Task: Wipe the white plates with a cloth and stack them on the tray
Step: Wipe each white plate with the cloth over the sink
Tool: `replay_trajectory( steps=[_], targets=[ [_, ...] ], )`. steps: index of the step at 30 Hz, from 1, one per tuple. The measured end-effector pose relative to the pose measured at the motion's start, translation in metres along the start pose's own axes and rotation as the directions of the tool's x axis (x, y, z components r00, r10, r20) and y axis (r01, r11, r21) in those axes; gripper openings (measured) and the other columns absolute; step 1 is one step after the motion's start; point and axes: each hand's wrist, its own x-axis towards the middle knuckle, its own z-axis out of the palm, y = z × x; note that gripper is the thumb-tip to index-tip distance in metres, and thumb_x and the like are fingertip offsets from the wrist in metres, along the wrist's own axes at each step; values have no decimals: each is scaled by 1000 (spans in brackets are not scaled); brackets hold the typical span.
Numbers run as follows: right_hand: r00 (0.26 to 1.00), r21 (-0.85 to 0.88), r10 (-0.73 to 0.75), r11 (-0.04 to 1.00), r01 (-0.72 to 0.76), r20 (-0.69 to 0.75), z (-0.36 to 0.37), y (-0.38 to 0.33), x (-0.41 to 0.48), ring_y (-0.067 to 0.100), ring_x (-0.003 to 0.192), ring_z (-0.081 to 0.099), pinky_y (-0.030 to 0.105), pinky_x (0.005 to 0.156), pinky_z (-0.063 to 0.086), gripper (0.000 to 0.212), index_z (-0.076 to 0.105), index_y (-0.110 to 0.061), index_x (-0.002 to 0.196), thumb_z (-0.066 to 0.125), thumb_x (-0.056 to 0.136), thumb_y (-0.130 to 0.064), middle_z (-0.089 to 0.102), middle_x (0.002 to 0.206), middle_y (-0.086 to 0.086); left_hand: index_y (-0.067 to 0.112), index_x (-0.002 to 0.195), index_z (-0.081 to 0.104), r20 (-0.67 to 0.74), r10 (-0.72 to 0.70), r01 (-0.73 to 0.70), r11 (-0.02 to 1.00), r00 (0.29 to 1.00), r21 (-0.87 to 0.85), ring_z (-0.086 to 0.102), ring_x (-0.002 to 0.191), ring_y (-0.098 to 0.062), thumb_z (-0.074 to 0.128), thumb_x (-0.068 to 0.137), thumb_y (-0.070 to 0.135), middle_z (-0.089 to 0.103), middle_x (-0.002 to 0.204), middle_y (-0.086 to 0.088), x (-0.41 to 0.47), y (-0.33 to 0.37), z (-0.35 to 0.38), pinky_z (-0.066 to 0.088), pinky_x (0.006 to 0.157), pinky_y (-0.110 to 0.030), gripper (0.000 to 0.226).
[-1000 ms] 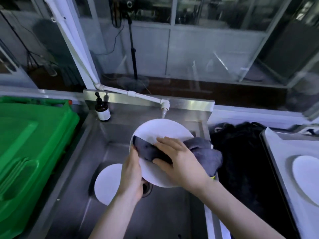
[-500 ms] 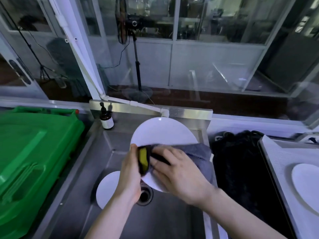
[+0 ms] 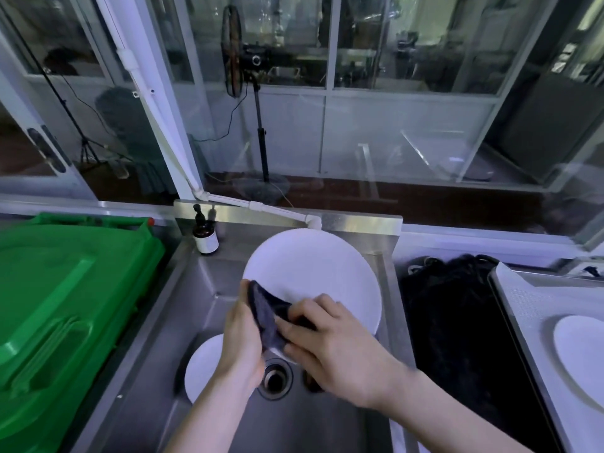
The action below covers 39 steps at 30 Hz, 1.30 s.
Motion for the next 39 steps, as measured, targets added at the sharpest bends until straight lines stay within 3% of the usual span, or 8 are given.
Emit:
replay_trajectory(
  steps=[3,6,10,17,25,30,34,39],
  targets=[
    [991,-12,119,993,-120,-59,0,4,31,28,94,46,42,84,43,39,57,-21,135,43,102,-35,53,115,5,7,133,59,21,75,-76,993,997,94,62,116,-34,31,110,31,63,133,-17,3,-3,5,47,94,-42,43],
    [959,-97,256,958,-268,-117,3,17,50,30,102,46,43,87,41,50,43,-17,147,41,102,-37,51,120,7,30,107,60,44,183,-188,966,982,176,55,106,-13,33,108,45,63,106,10,8,0,5,45,84,-23,31],
    [875,-247,459,840,-483,-153,-7,36,49,32,108,47,40,90,39,51,41,-15,147,37,102,-37,50,121,8,31,93,64,20,65,-66,996,998,64,64,93,0,41,102,57,72,91,25,6,6,0,46,76,-28,36],
    [993,-33,115,993,-116,-26,15,-10,27,27,76,47,36,65,43,34,57,-7,126,48,98,-23,50,94,7,31,83,78,43,122,-126,986,992,110,74,80,-13,48,86,69,78,80,10,13,5,5,54,59,-28,49],
    [862,5,504,863,-505,-50,2,10,70,31,110,50,36,87,39,57,30,-10,152,40,99,-29,54,121,14,27,109,70,79,154,-165,975,985,152,72,90,-5,48,87,68,78,97,11,10,0,3,53,73,-29,52],
    [905,245,425,877,-413,4,-3,-6,45,26,101,46,33,93,38,30,59,-10,103,34,103,-26,50,101,11,26,98,73,72,124,-130,989,990,71,74,81,-2,40,103,55,79,89,9,15,8,-1,53,67,-24,45],
    [944,473,326,841,-263,-53,5,-39,43,14,112,43,10,98,30,30,54,-11,127,39,102,-15,41,119,1,29,67,70,215,162,-168,986,963,9,64,59,-1,39,102,51,66,63,13,10,5,6,50,56,-14,51],
    [931,621,365,736,-271,-26,2,-41,44,-24,133,14,-1,106,10,56,26,-20,154,38,100,-10,23,153,-23,22,75,63,215,183,-182,983,959,-25,59,66,-12,45,100,54,58,71,1,10,12,6,48,62,-25,44]
  ],
)
